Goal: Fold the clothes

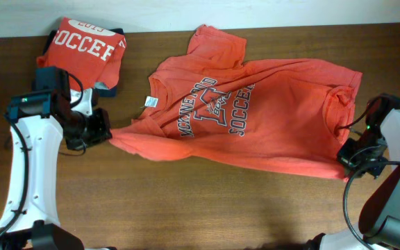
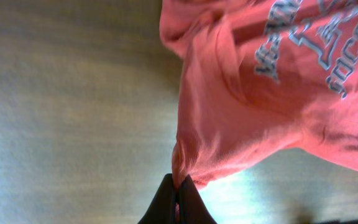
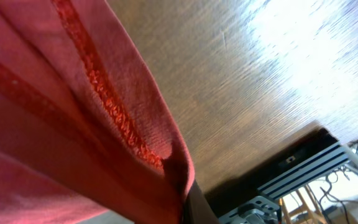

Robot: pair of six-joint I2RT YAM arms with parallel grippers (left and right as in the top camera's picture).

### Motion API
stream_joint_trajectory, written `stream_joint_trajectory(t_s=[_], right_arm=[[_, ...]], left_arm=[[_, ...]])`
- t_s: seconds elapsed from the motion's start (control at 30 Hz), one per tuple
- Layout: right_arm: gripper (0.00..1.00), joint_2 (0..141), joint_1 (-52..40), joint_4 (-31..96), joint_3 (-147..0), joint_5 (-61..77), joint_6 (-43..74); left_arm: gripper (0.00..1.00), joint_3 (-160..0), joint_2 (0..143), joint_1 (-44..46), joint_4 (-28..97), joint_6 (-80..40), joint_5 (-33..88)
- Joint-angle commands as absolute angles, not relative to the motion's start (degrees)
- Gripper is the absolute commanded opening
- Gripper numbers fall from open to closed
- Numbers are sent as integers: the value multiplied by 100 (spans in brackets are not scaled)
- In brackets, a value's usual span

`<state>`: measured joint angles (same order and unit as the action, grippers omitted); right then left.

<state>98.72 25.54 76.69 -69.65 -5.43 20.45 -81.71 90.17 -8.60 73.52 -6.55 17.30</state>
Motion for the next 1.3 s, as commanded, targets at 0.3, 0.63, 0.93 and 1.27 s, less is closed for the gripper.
stream_joint_trajectory(t_s=[0.3,0.63,0.93,1.27], right_arm=[[4,9819,2596,7544,-6346,-602,2303],[4,9819,2596,7535,-6320,-561,2303],[4,9819,2596,7432,-6322,-539,2303],[4,9819,2593,7432,-6322,-495,2300]], left_arm=[[0,-6705,8912,-484,7404,-1284,1728],[0,-5977,8912,-390,7175,-1284,1345],[0,-5964,8899,-388,7043,-1278,3420],[0,-6204,8346,-390,7109,-1286,4637]])
